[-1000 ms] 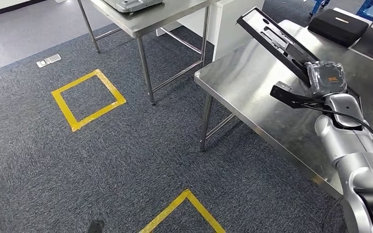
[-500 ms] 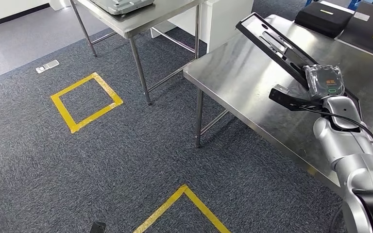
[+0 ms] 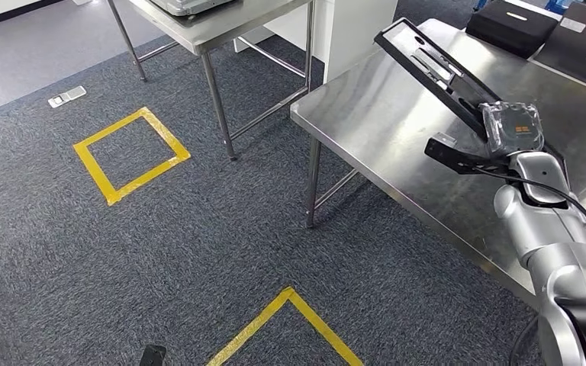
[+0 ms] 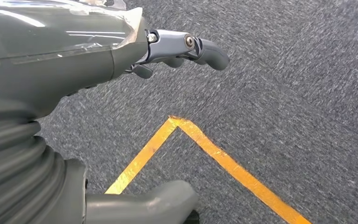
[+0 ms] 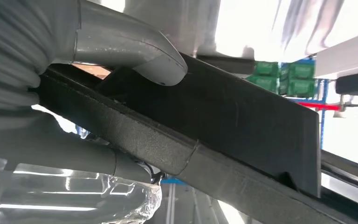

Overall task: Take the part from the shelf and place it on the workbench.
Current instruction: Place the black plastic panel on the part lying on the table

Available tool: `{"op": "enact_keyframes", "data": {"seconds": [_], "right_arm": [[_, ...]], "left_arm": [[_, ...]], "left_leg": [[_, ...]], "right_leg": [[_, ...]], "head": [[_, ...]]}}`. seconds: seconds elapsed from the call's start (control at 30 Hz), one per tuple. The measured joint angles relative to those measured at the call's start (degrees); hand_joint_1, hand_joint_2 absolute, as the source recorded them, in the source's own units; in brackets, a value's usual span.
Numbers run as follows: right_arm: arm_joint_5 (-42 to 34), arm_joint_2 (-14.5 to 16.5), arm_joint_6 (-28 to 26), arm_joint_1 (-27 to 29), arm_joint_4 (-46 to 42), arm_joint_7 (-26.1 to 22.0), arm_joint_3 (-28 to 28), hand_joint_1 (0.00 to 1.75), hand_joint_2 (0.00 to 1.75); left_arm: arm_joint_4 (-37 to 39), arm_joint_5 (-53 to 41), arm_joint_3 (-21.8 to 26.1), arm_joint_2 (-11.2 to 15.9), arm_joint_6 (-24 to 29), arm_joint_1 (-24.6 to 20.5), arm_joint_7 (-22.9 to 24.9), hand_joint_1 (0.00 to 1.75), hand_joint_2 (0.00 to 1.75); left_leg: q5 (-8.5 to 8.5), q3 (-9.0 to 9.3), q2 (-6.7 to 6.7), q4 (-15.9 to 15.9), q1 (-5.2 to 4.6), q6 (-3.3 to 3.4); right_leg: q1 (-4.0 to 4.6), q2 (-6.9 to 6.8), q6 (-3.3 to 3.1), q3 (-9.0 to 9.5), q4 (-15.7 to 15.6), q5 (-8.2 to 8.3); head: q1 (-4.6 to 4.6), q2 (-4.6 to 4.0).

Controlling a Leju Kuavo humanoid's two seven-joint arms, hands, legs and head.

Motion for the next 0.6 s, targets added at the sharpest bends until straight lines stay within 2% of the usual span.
{"op": "enact_keyframes", "data": {"seconds": [0.03, 0.07, 0.1, 0.13, 0.17, 0.2, 0.23, 0.3, 0.33, 0.37, 0.4, 0.47, 0.5, 0.53, 0.57, 0.6], "right_arm": [[0.1, -0.08, 0.0, 0.22, 0.04, 0.1, -0.08, 1.69, 1.75], [0.22, -0.16, -0.01, 0.46, 0.08, 0.18, -0.11, 1.69, 1.75], [0.33, -0.19, -0.02, 0.62, 0.11, 0.21, -0.13, 1.69, 1.75], [0.42, -0.2, -0.03, 0.65, 0.13, 0.24, -0.14, 1.69, 1.75], [0.52, -0.17, -0.04, 0.65, 0.15, 0.27, -0.16, 1.69, 1.75], [0.63, -0.14, -0.05, 0.6, 0.15, 0.29, -0.2, 1.69, 1.75], [0.73, -0.05, -0.05, 0.59, 0.14, 0.31, -0.24, 1.69, 1.75], [0.85, 0.09, -0.07, 0.65, 0.13, 0.33, -0.36, 1.69, 1.75], [0.88, 0.15, -0.07, 0.69, 0.12, 0.33, -0.4, 1.69, 1.75], [0.91, 0.17, -0.07, 0.68, 0.11, 0.32, -0.45, 1.69, 1.75], [0.93, 0.2, -0.07, 0.66, 0.1, 0.32, -0.47, 1.69, 1.75], [0.97, 0.31, -0.07, 0.59, 0.1, 0.33, -0.48, 1.69, 1.75], [1.0, 0.38, -0.07, 0.59, 0.1, 0.33, -0.48, 1.69, 1.75], [1.05, 0.44, -0.07, 0.59, 0.11, 0.33, -0.48, 1.69, 1.75], [1.13, 0.52, -0.07, 0.6, 0.11, 0.33, -0.48, 1.69, 1.75], [1.19, 0.58, -0.07, 0.59, 0.11, 0.32, -0.48, 1.69, 1.75]], "left_arm": [[0.0, -0.02, 0.0, -0.1, 0.01, 0.0, 0.02, 0.0, 1.75], [0.0, -0.05, 0.0, -0.24, 0.02, 0.01, 0.03, 0.0, 1.75], [0.0, -0.08, 0.0, -0.37, 0.04, 0.01, 0.04, 0.0, 1.75], [0.0, -0.11, 0.0, -0.48, 0.07, 0.02, 0.05, 0.0, 1.75], [-0.01, -0.14, 0.0, -0.43, 0.12, 0.01, 0.07, 0.0, 1.75], [-0.02, -0.2, 0.0, -0.42, 0.19, 0.02, 0.09, 0.0, 1.75], [-0.02, -0.29, 0.0, -0.36, 0.26, 0.03, 0.1, 0.0, 1.75], [-0.01, -0.49, 0.0, -0.37, 0.36, 0.04, 0.12, 0.0, 1.75], [0.0, -0.56, 0.0, -0.36, 0.39, 0.03, 0.12, 0.0, 1.75], [0.0, -0.6, 0.0, -0.38, 0.44, 0.01, 0.12, 0.0, 1.75], [0.0, -0.63, 0.0, -0.39, 0.47, 0.02, 0.12, 0.0, 1.75], [0.01, -0.67, 0.0, -0.41, 0.53, 0.06, 0.13, 0.0, 1.75], [0.01, -0.68, 0.01, -0.41, 0.55, 0.09, 0.13, 0.0, 1.75], [0.02, -0.68, 0.01, -0.4, 0.57, 0.1, 0.13, 0.0, 1.75], [0.02, -0.68, 0.02, -0.41, 0.6, 0.1, 0.12, 0.0, 1.75], [0.02, -0.69, 0.02, -0.42, 0.63, 0.1, 0.12, 0.0, 1.75]], "left_leg": [[-0.11, -0.05, 0.29, 0.1, 0.06, -0.17], [-0.24, -0.13, 0.64, 0.29, 0.17, -0.44], [-0.43, -0.29, 1.01, 0.68, 0.36, -0.79], [-0.74, -0.57, 1.41, 1.37, 0.61, -1.3], [-1.12, -0.93, 1.8, 2.18, 0.68, -1.91], [-1.58, -1.29, 2.19, 3.08, 0.72, -2.5], [-1.95, -1.53, 2.6, 3.78, 0.65, -3.0], [-2.22, -1.65, 3.56, 4.34, 0.6, -3.55], [-2.37, -1.67, 3.76, 4.47, 0.74, -3.75], [-3.12, -1.89, 3.19, 5.17, 0.96, -3.95], [-4.57, -2.44, 2.07, 6.88, 1.17, -4.13], [-9.02, -4.87, -0.92, 13.59, 1.34, -4.32], [-10.97, -6.35, -1.71, 17.5, 1.3, -4.23], [-12.09, -7.4, -2.11, 20.33, 1.22, -4.01], [-12.17, -7.56, -2.34, 21.25, 1.1, -3.64], [-11.24, -6.59, -2.64, 19.89, 0.91, -3.07]], "right_leg": [[-0.22, -0.02, 0.44, -1.25, 1.96, -0.29], [-0.5, -0.1, 1.12, -1.52, 1.94, 0.3], [-0.82, -0.37, 1.97, -0.63, -0.33, 1.71], [-1.15, -1.19, 2.87, 1.01, -4.07, 3.38], [-1.23, -2.16, 3.49, 2.18, -7.06, 4.79], [-1.21, -2.81, 3.45, 3.05, -9.1, 5.71], [-1.12, -3.14, 2.94, 3.26, -9.8, 6.03], [-0.91, -2.03, 1.29, 2.85, -9.17, 6.2], [-0.93, -1.38, 0.75, 2.7, -9.09, 6.36], [-0.92, -0.75, 0.37, 2.59, -9.05, 6.56], [-0.95, -0.15, 0.04, 2.5, -9.07, 6.75], [-0.84, 1.0, -0.41, 2.34, -9.09, 7.03], [-0.66, 1.66, -0.6, 2.22, -9.08, 7.15], [-0.44, 2.41, -0.8, 2.07, -9.07, 7.28], [-0.2, 3.21, -0.97, 1.95, -9.07, 7.4], [0.01, 4.02, -1.11, 1.87, -9.07, 7.49]], "head": [[-0.01, 0.0], [-0.01, 0.0], [0.0, 0.0], [0.01, 0.0], [0.05, 0.0], [0.13, 0.0], [0.07, 0.0], [-0.07, 0.0], [-0.21, 0.0], [-0.21, 0.0], [-0.28, 0.0], [-0.36, 0.0], [-0.42, 0.0], [-0.43, 0.0], [-0.44, 0.0], [-0.44, 0.0]]}}
